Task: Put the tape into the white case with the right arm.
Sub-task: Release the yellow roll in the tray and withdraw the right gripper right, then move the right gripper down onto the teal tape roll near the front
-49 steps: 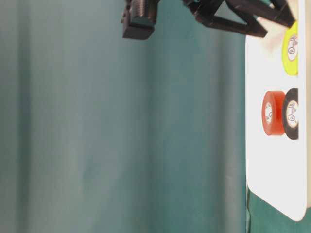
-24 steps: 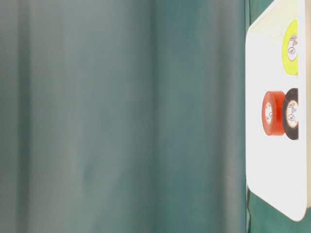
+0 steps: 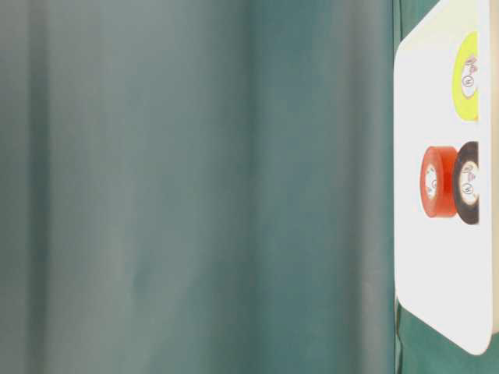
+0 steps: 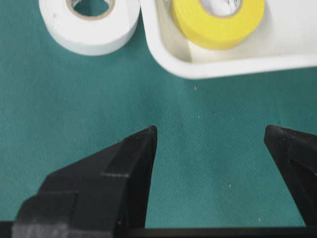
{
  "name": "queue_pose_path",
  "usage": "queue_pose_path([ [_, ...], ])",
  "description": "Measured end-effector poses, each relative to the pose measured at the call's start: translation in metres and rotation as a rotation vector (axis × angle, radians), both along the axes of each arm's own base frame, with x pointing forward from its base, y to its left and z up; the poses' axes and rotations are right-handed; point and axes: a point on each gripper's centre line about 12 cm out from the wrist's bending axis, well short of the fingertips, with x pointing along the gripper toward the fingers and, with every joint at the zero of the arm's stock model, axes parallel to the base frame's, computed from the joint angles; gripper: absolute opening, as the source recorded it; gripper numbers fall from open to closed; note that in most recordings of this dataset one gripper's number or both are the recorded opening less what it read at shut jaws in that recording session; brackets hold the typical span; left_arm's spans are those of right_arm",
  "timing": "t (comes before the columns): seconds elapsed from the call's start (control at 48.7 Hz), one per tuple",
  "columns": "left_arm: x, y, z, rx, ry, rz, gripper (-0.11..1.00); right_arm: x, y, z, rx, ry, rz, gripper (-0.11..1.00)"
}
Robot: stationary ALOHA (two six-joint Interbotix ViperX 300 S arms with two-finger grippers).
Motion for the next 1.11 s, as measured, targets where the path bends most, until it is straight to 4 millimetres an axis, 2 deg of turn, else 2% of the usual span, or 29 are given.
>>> queue_pose_path([
  [0.267, 0.0, 0.0, 0.001, -0.001, -0.002, 0.0, 0.0, 0.002, 0.007, 0.002, 0.012, -0.047, 0.041, 0.67],
  [0.596, 0.0, 0.0, 0.001, 0.0, -0.002, 0.0, 0.0, -0.005, 0.042, -0.011, 0.032, -0.044, 0.236, 0.67],
  [0.965, 0.0, 0.0, 0.0, -0.001, 0.0, 0.0, 0.0, -0.012, 0.083, -0.011, 0.039, -0.058, 0.472, 0.67],
  [1.109, 0.0, 0.0, 0.001, -0.001, -0.002, 0.0, 0.0, -0.016, 0.093, -0.013, 0.041, -0.051, 0.533, 0.67],
])
